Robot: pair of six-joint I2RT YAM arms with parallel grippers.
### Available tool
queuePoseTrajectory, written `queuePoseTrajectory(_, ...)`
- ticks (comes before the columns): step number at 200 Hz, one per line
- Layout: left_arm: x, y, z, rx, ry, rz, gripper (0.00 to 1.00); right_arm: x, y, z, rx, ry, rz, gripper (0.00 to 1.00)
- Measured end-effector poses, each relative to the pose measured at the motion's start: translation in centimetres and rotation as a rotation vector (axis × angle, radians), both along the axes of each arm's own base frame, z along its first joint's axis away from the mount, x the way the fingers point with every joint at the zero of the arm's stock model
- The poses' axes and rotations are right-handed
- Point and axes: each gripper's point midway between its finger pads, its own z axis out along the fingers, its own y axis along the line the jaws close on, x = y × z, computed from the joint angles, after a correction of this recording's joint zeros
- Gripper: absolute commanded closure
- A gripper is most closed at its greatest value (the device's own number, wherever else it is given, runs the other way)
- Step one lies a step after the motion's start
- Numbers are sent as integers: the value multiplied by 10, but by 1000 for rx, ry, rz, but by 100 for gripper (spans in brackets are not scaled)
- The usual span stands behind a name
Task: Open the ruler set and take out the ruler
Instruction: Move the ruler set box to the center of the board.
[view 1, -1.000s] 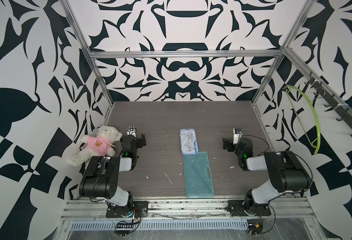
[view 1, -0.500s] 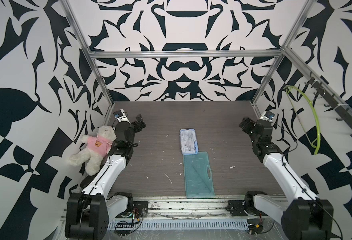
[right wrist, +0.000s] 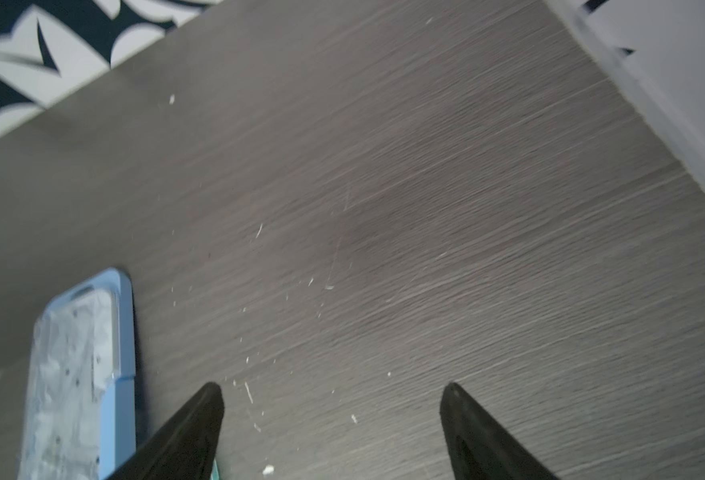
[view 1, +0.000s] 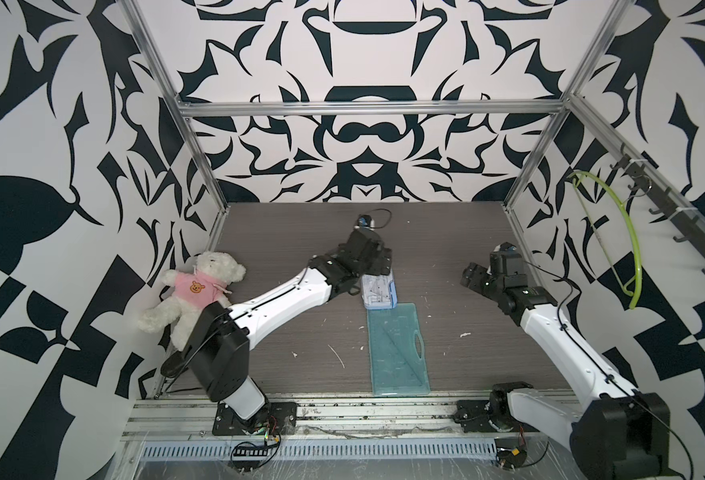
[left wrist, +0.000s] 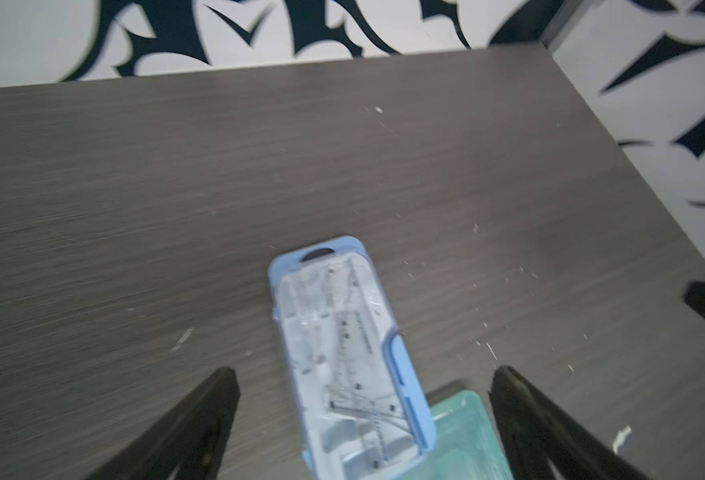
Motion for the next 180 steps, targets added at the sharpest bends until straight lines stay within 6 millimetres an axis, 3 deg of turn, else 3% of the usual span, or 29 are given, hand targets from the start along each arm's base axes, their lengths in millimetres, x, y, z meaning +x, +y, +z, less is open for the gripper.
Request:
queuePoseTrajectory(18, -20, -26, -23, 48, 64, -69, 1, 1, 22, -6, -23, 41, 74, 15)
queuePoseTrajectory(36, -37, -33, -42, 59, 140, -108, 1, -5, 44, -16, -45, 76, 152, 15)
queuePoseTrajectory(69, -49, -42, -48, -1, 220, -142, 1, -16, 76, -37, -83, 161, 268, 15)
queuePoseTrajectory(92, -54, -39, -55, -12, 264, -138, 1, -19, 86, -43, -100, 192, 312, 15)
queuePoseTrajectory(117, -50, -29, -60, -20, 311, -74, 1, -20, 86, -44, -105, 198, 318, 15)
queuePoseTrajectory(143, -33, -20, -69, 25, 357, 31, 1, -21, 85, -44, -106, 202, 319, 11)
queuePoseTrajectory(180, -16, -12, -91, 85, 421, 122, 1, -22, 87, -43, -101, 201, 333, 6)
